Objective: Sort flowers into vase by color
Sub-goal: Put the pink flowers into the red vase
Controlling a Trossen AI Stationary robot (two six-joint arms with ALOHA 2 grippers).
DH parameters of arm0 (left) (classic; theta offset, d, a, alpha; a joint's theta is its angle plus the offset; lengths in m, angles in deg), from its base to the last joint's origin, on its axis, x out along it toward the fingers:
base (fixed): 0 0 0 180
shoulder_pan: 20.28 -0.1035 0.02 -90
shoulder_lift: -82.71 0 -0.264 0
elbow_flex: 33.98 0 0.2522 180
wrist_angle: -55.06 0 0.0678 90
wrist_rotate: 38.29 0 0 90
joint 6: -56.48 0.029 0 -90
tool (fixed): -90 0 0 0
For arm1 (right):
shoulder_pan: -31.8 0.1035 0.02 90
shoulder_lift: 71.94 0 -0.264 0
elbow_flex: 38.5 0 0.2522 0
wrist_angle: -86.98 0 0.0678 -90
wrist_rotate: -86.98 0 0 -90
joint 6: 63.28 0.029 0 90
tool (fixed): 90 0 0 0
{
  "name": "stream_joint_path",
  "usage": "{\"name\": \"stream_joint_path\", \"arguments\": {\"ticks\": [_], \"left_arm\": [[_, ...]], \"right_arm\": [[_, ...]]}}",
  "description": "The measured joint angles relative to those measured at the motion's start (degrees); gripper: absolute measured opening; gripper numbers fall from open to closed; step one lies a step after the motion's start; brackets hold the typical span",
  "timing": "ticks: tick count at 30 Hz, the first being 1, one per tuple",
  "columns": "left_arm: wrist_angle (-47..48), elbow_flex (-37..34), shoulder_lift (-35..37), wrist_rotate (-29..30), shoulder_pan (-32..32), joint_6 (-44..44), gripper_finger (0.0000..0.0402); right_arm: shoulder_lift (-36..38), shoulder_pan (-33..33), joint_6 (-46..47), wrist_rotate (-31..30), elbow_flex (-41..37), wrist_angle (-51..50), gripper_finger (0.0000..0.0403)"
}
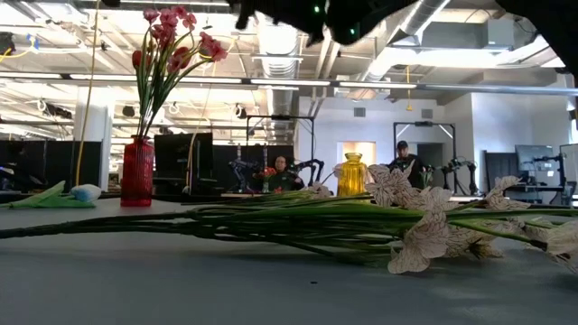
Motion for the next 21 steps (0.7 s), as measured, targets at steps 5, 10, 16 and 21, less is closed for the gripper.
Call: {"name": "stream_joint_path", "arguments": {"ticks": [5, 10, 16, 21], "left_arm": [[-4.8, 0.0, -3.4, 2.9, 0.0, 2.2, 0.0148], [-10.8, 0.0, -9.2, 6.3, 0.0, 2.0, 0.0148], [-17.9, 0.0, -14.2, 7.6, 0.0, 2.5, 0.0148], [-19.4, 0.0, -16.0, 9.4, 0.0, 2.3, 0.0148]], "right_arm": [[-0.1, 1.4, -0.4, -1.8, -2.5, 0.7, 0.0036], [-0.1, 2.3, -2.2, -2.2, -2.5, -0.5, 0.0036], [-0.1, 2.6, -3.5, -2.5, -2.5, -3.0, 0.0036], [-0.1, 3.3, -4.5, -2.5, -2.5, -3.8, 0.0036]]}}
